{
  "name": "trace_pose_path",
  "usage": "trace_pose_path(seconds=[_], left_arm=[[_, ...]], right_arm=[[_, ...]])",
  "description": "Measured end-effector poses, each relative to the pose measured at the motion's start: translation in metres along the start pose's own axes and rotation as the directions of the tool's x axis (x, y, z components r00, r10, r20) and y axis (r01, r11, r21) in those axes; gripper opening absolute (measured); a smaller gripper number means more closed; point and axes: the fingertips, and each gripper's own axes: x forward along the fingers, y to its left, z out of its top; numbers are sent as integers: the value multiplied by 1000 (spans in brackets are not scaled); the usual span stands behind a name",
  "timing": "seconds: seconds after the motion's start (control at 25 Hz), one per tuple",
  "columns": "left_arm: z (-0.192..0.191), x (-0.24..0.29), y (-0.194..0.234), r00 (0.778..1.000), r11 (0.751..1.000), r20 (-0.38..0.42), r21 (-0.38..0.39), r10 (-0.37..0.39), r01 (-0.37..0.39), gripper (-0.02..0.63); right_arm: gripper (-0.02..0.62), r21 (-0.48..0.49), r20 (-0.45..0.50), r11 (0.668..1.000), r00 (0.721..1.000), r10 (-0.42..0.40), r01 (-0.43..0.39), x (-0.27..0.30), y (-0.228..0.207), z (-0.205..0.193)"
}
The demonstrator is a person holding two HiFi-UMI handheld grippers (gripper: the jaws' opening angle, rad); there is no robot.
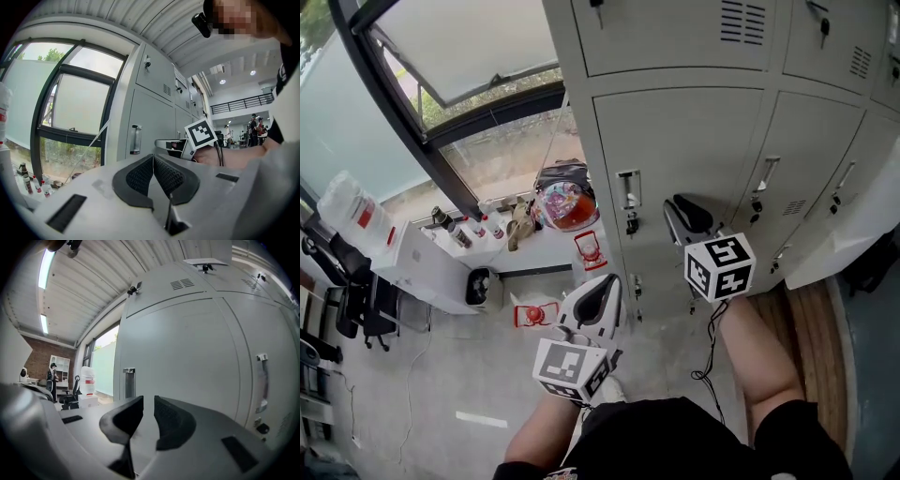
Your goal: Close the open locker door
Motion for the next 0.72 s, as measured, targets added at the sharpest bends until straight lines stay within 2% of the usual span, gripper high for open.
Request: trace_pose_path(seconds=[0.2, 0.36, 0.72], left_arm=[[0, 3, -29, 1000, 1000, 6, 0, -6, 6, 18], [0, 5, -51, 1000, 1000, 7, 0, 0, 0, 18], [-2, -4, -96, 999, 999, 19, -5, 34, -34, 18]], right_arm=[[117, -10, 2, 1000, 1000, 4, -4, -41, -8, 2], [55, -8, 3, 1000, 1000, -10, 10, -75, -15, 1], [54, -16, 20, 998, 998, 53, -53, -146, -8, 3]])
